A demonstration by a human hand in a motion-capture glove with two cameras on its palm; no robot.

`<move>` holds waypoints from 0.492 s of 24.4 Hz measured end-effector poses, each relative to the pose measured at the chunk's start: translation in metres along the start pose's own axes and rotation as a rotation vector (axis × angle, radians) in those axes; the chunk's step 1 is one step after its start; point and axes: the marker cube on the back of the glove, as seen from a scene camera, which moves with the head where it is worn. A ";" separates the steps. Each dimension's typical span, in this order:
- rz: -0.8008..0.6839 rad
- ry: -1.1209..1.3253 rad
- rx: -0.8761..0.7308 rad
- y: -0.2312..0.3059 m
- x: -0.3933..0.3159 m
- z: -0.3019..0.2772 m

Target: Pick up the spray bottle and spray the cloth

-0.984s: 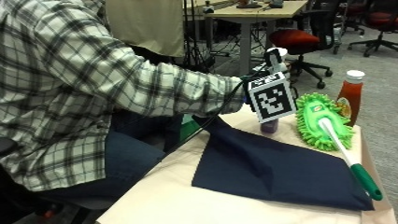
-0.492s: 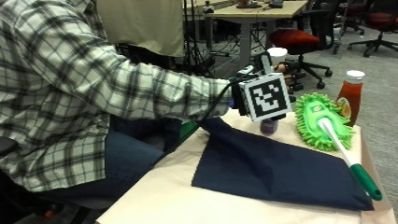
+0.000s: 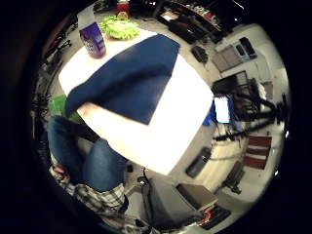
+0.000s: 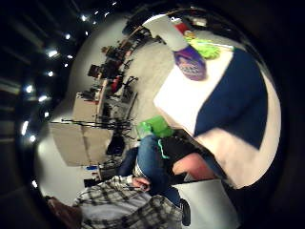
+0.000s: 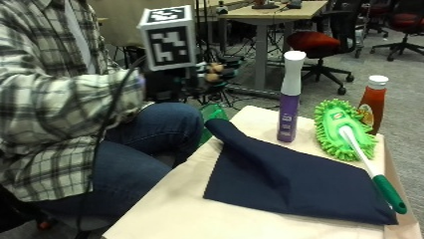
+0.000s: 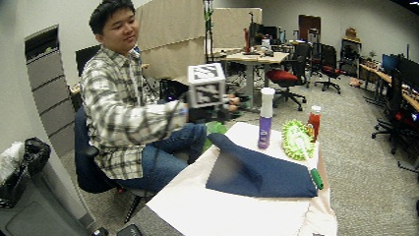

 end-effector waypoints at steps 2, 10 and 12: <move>-0.002 0.083 0.000 0.057 0.000 0.001; 0.327 0.202 0.064 0.252 -0.018 0.044; 0.374 0.172 0.079 0.280 -0.028 0.058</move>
